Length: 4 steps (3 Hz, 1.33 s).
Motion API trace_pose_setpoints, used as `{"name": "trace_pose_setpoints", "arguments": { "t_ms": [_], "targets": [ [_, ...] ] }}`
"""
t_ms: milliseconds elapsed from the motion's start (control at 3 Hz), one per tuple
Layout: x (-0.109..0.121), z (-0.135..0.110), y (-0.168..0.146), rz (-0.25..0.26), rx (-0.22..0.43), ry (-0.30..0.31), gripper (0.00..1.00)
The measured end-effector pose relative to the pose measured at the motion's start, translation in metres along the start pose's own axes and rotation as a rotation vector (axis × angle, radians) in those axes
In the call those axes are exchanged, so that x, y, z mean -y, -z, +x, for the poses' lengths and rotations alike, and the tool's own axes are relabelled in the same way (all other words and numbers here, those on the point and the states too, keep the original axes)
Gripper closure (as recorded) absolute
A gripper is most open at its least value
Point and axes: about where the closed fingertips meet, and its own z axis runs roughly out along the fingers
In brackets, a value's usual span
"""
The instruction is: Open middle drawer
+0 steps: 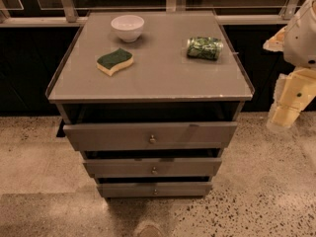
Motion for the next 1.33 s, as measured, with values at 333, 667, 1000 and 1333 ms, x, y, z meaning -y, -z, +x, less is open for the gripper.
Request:
{"name": "trace_pose_setpoints", "arguments": {
  "t_ms": [333, 667, 1000, 1333],
  "targets": [
    [0.000, 0.000, 0.000, 0.000, 0.000, 0.000, 0.00],
    [0.000, -0.001, 0.000, 0.009, 0.004, 0.001, 0.00],
    [-0.013, -0.003, -0.016, 0.058, 0.022, -0.031, 0.00],
    [-0.042, -0.008, -0.069, 0.045, 0.070, -0.079, 0.00]
  ]
}}
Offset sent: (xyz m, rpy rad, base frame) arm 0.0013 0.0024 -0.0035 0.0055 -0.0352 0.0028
